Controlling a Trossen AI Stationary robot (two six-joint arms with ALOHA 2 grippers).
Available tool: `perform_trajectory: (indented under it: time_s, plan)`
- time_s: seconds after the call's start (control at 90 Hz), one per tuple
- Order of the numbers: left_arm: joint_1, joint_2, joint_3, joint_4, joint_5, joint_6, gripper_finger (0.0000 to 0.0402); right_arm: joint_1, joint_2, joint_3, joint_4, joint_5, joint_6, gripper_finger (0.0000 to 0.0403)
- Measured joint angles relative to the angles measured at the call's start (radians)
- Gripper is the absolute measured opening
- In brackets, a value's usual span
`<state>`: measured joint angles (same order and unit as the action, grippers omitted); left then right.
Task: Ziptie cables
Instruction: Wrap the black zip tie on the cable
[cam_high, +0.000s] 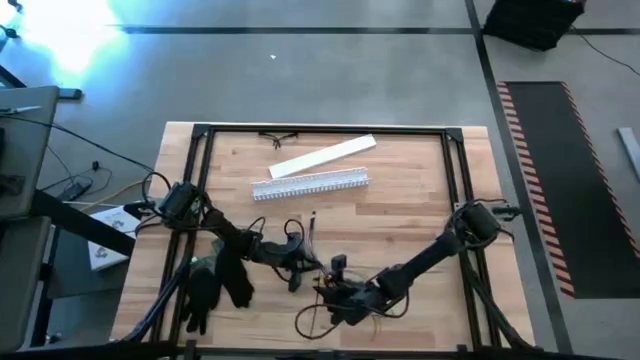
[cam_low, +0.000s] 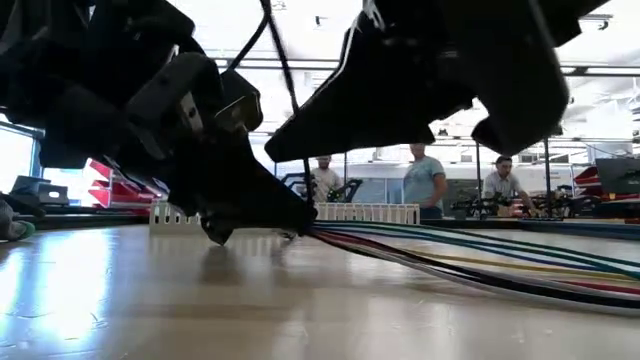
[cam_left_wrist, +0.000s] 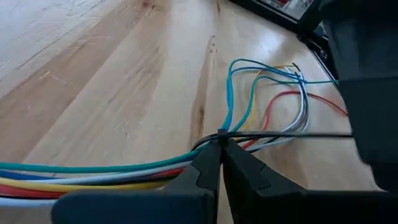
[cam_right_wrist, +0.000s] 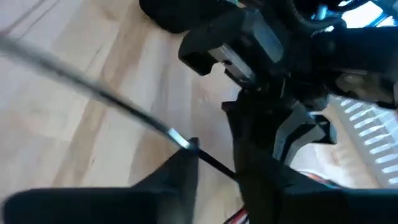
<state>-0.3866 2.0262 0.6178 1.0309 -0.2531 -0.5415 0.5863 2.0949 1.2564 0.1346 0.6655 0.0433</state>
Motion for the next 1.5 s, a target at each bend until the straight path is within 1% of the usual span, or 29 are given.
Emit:
perform_trajectory:
  time_s: [0.056,0.156,0.222,0.344,0.467,0.611,0.833,0.956,1.122,1.3,1.411,1.5]
  plan:
    - [-0.001,0.0,0.0,0.006,0.001,0.0,0.0003,-0.005,0.0,0.0,-0.005,-0.028,0.028,0.0014]
    - [-0.001,0.001,0.0,0.008,0.033,0.017,0.0019,-0.006,0.0,0.0,-0.014,-0.042,0.07,0.0004]
    - [0.0,0.001,0.0,0.007,0.071,0.031,0.0039,-0.006,-0.005,0.0,-0.03,-0.057,0.081,0.0001]
    - [0.0,0.001,0.0,0.005,0.171,0.076,0.0093,-0.005,-0.01,0.0,-0.044,-0.082,0.098,0.0]
    - [0.0,-0.002,0.002,-0.023,0.327,0.154,0.0139,-0.003,-0.01,0.0,-0.057,-0.11,0.121,0.0]
    - [0.007,-0.033,0.004,-0.128,0.382,0.165,0.0167,-0.001,-0.015,0.0,-0.107,-0.119,0.166,0.0]
    - [0.02,-0.119,0.003,-0.324,0.402,0.182,0.0174,0.007,-0.029,0.0,-0.157,-0.127,0.211,0.0]
    - [0.033,-0.196,0.002,-0.484,0.4,0.188,0.0173,0.013,-0.042,-0.001,-0.193,-0.125,0.223,0.0]
    - [0.033,-0.314,-0.003,-0.662,0.334,0.193,0.0173,0.017,-0.051,-0.001,-0.195,-0.122,0.226,0.0]
    - [0.023,-0.416,-0.001,-0.742,0.264,0.218,0.0172,0.006,-0.051,-0.001,-0.179,-0.129,0.228,0.0]
    - [0.023,-0.452,-0.002,-0.755,0.259,0.218,0.0172,-0.01,-0.051,-0.001,-0.16,-0.132,0.235,0.0]
    - [0.02,-0.455,0.0,-0.754,0.266,0.198,0.0172,-0.03,-0.051,-0.001,-0.149,-0.141,0.261,0.0002]
